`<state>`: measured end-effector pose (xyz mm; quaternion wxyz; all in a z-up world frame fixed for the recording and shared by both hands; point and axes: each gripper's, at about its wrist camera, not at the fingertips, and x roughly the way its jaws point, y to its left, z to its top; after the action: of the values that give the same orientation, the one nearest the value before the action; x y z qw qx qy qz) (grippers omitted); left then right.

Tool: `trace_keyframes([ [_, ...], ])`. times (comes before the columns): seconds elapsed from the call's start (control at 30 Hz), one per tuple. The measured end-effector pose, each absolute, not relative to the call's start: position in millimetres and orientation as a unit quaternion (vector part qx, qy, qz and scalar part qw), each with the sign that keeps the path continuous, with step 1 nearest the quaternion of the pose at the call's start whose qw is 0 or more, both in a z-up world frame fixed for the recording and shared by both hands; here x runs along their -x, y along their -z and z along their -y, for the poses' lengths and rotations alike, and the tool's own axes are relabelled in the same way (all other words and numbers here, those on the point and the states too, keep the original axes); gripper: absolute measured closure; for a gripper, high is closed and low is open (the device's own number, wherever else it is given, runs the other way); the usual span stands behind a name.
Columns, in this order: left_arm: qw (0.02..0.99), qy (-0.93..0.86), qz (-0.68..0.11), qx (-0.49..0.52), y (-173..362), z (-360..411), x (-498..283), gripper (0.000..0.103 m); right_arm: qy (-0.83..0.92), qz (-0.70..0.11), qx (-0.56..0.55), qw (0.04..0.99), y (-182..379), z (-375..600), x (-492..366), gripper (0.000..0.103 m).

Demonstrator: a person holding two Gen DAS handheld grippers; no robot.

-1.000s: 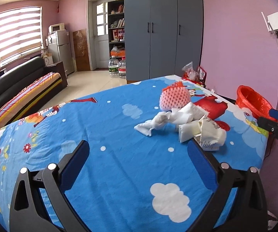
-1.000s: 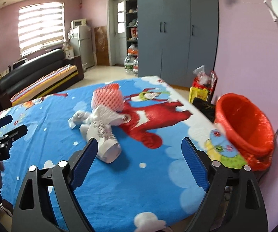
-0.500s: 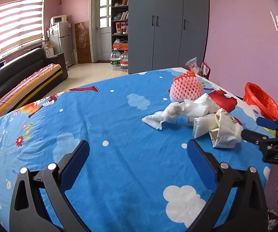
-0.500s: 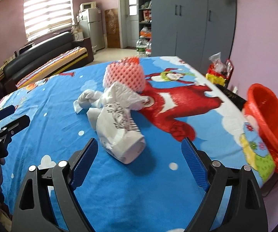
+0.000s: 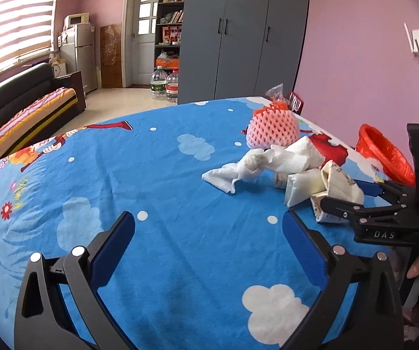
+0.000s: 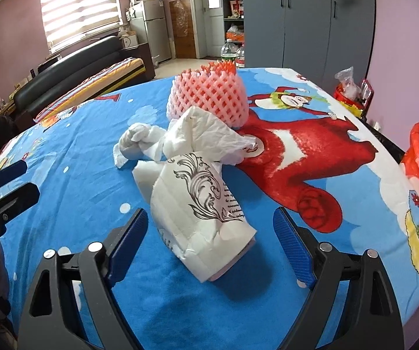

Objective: Collect trash
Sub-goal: 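Grasp the printed white paper bag with the right tool while the left tool grasps the rolled white tissue, then carry the paper bag and tissue in both tools over the red bin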

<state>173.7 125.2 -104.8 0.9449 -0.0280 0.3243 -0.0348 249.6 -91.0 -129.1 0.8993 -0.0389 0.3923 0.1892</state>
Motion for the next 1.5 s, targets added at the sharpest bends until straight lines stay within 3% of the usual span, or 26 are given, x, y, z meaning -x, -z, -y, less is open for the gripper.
trace_keyframes([
  [0.03, 0.944, 0.034, -0.326, 0.022, 105.8, -123.5, -175.2, 0.005, -0.196, -0.394, 0.038, 0.897, 130.3, 92.3, -250.3, 0.037],
  [0.07, 0.944, 0.034, -0.328, 0.019, 106.6, -122.1, -176.1, 0.005, -0.199, -0.393, 0.038, 0.897, 130.4, 92.9, -250.4, 0.04],
  [0.63, 0.931, 0.093, -0.352, -0.022, 111.2, -47.3, -224.8, 0.006, -0.159, -0.332, -0.021, 0.93, 104.7, 165.8, -249.7, 0.041],
  [0.77, 0.919, 0.115, -0.374, -0.034, 121.1, -21.5, -246.3, 0.02, -0.152, -0.321, -0.026, 0.934, 100.9, 180.5, -248.7, 0.041],
  [0.93, 0.911, 0.127, -0.388, -0.057, 128.7, 1.4, -261.4, 0.026, -0.146, -0.315, -0.041, 0.937, 103.1, 199.3, -249.4, 0.041],
  [1.0, 0.907, 0.131, -0.394, -0.064, 132.3, 9.5, -265.3, 0.033, -0.143, -0.316, -0.049, 0.937, 104.9, 204.3, -249.5, 0.041],
  [1.17, 0.898, 0.159, -0.406, -0.059, 133.5, 20.6, -260.5, 0.066, -0.141, -0.316, -0.059, 0.936, 106.8, 211.5, -245.8, 0.041],
  [1.27, 0.895, 0.176, -0.405, -0.054, 130.7, 26.2, -249.6, 0.08, -0.142, -0.313, -0.061, 0.937, 103.5, 212.2, -240.4, 0.041],
  [1.5, 0.899, 0.183, -0.394, -0.052, 120.1, 31.3, -216.7, 0.081, -0.147, -0.301, -0.047, 0.941, 88.1, 208.0, -218.9, 0.041],
])
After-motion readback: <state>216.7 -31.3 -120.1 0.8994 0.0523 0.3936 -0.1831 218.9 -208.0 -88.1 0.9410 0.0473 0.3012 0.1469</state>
